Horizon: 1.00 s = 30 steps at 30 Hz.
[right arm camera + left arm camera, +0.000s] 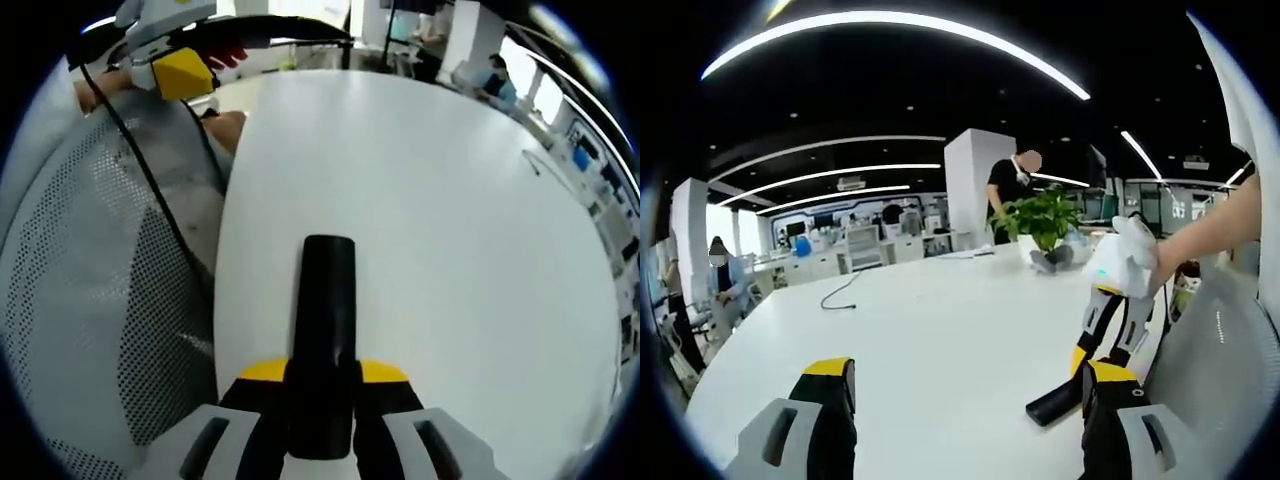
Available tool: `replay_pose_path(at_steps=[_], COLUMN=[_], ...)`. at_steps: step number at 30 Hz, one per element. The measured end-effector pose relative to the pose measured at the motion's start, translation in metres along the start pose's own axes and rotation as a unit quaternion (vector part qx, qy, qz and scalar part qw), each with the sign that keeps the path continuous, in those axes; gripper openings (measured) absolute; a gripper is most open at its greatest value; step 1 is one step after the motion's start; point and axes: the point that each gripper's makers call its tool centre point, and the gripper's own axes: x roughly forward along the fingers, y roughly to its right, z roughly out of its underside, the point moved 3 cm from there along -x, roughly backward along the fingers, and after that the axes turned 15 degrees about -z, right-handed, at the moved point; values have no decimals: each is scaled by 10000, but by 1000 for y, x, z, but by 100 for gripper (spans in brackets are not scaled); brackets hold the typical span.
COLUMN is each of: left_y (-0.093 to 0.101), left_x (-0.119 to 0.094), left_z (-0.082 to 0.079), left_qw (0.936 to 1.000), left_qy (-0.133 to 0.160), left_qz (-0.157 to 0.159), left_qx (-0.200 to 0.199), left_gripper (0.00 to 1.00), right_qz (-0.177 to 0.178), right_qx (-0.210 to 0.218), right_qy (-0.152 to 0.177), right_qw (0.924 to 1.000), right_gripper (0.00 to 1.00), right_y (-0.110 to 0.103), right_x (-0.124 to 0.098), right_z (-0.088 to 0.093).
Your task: Press the specified remote control buttons in sequence, fully releasing each button before pressing the next.
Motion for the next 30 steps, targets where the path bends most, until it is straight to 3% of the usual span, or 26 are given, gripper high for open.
replay_pose_path(at_steps=[6, 30], left_y=[-5, -4], left_x=[0, 0], left_z=[0, 3], left_qw=[9998, 9999], left_qy=[17, -50], left_qz=[-109, -107], left_qx=[-191, 40], left_gripper=[97, 97], right_qz=[6, -240], right_qx=[10, 19], right_qy=[22, 53], right_qw=[10000, 9997], right_gripper=[21, 21], right_y=[2, 14], right_x=[-1, -5], right_z=[-1, -2])
